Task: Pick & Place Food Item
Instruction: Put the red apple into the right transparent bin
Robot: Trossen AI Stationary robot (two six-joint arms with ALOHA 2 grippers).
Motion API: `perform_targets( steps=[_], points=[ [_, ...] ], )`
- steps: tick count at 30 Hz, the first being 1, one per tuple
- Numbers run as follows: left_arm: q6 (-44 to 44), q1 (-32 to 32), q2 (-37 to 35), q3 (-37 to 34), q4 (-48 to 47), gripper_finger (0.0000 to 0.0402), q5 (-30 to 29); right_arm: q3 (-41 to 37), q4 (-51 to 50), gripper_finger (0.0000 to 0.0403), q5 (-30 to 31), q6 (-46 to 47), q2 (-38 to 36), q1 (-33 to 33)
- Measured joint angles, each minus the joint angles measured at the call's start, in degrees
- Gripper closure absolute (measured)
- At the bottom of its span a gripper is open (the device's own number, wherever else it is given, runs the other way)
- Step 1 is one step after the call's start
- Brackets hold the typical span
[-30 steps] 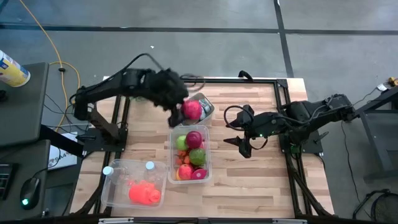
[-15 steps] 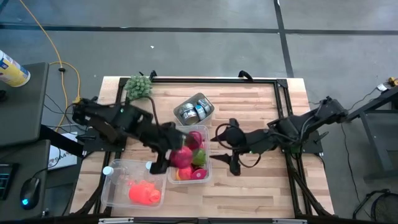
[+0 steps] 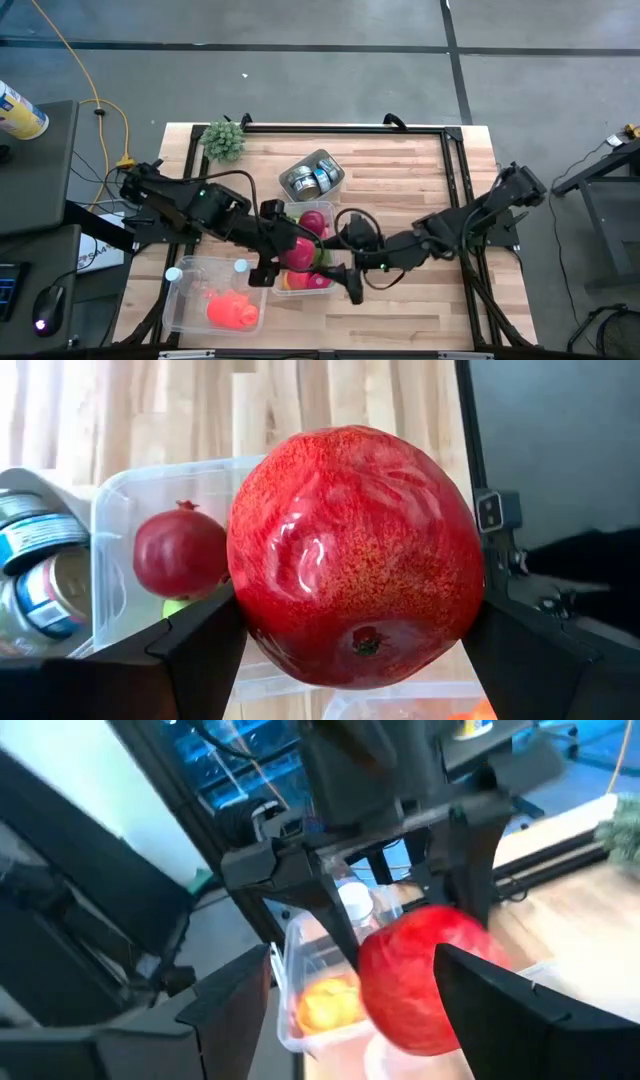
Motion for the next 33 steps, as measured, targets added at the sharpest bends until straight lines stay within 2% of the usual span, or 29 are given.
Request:
perform_targets(
  steps=[4,11,19,24,29,33],
  points=[
    [0.0,-2.5,0.6,0.0,0.0,0.0084,-2.5,0.0,3.5,0.0133,2.0,2.8,3.1,1.3],
    [2.3,-7.4,2.7,0.0,-0.1,0.0084,-8.6,0.0,11.3,0.0133,4.6,2.5,7.1,3.5],
    [-5.9,-8.3,3.1,-0.1,-3.5,0.0075,-16.4,0.0,10.8,0.0133,6.0,1.3,7.4,2.9],
    [-9.5,-8.4,3.1,-0.1,-4.1,0.0042,-17.0,0.0,11.0,0.0133,5.8,-2.5,7.4,1.3],
    [-9.7,-8.9,3.1,-0.1,-4.1,0.0011,-17.6,0.0,8.8,0.0133,2.3,-1.2,7.4,-0.2],
    [-9.7,-9.4,3.1,-0.1,-4.2,0.0003,-17.9,0.0,8.5,0.0133,1.0,-1.1,7.4,-0.7]
  ],
)
